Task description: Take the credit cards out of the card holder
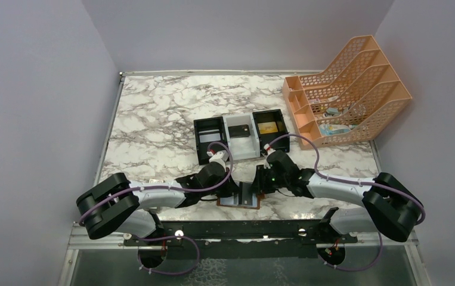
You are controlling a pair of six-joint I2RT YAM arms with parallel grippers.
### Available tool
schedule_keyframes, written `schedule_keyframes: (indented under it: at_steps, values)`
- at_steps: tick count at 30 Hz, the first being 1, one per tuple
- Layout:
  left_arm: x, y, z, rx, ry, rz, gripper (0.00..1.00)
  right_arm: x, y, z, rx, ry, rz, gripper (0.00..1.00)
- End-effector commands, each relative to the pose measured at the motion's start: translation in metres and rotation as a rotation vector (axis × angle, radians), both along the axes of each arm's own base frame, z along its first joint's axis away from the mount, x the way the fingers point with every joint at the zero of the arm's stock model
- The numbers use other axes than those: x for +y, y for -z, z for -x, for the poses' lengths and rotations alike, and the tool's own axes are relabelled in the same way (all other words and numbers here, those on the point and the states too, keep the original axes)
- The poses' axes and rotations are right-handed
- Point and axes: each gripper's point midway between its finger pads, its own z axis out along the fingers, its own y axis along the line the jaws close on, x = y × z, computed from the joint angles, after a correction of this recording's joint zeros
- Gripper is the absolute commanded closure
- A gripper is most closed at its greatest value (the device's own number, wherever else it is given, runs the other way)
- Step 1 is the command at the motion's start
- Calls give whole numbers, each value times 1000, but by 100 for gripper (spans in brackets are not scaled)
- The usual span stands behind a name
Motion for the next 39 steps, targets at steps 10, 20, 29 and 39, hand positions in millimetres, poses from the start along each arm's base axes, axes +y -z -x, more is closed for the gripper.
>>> schedule_keyframes:
  at_steps: [10, 20, 29, 39]
  values:
    - [4, 6, 3, 13, -11, -7, 76, -9, 22, 7, 46, 33, 31, 75]
    - [-1, 9, 6, 41, -10, 21, 75, -14, 28, 9, 55, 58, 43, 76]
    - [-1, 8, 5, 37, -13, 29, 95, -15, 27, 8, 47, 58, 51, 76]
    - [8, 5, 4, 13, -42, 36, 100, -7, 7, 4, -16, 1, 9, 75]
